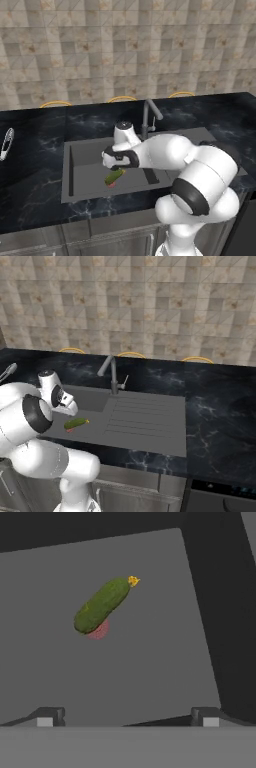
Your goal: Turn on the sink faucet. Then move the cucumber from the counter to the sink. Turn off the sink. Move the vegetable from the sink to the pot next to the stove. Finally move the pot to the front center burner.
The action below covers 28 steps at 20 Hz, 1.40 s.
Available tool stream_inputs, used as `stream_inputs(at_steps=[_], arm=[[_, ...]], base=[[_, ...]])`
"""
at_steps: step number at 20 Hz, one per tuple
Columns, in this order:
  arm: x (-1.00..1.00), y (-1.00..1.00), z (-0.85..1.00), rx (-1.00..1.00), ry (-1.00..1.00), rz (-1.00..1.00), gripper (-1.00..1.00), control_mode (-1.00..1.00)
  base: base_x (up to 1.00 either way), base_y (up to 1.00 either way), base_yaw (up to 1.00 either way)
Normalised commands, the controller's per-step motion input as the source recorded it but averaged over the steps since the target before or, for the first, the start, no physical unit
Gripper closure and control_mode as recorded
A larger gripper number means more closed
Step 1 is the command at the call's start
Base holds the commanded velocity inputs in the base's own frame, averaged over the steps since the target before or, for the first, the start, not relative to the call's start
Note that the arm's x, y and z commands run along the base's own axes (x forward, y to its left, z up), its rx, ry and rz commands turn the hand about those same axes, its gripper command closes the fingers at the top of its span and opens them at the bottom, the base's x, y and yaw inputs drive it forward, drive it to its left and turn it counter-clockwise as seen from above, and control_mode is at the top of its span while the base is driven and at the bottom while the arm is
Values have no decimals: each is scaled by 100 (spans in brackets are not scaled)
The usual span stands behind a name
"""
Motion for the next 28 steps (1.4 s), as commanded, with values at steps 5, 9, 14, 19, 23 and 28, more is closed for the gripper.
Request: stream_inputs(at_steps=[5,9,14,19,23,28], arm=[[42,0,-41,0,1,-22,-100,-100],[39,0,-25,0,6,-16,-100,-100],[43,5,-24,0,6,-13,-100,-100],[41,8,-28,0,4,-9,-100,-100],[30,4,-36,0,1,-10,-100,-100],[14,0,-44,0,0,-11,-100,-100]], base=[[0,0,0],[0,0,0],[0,0,0],[0,0,0],[0,0,0],[0,0,0]])
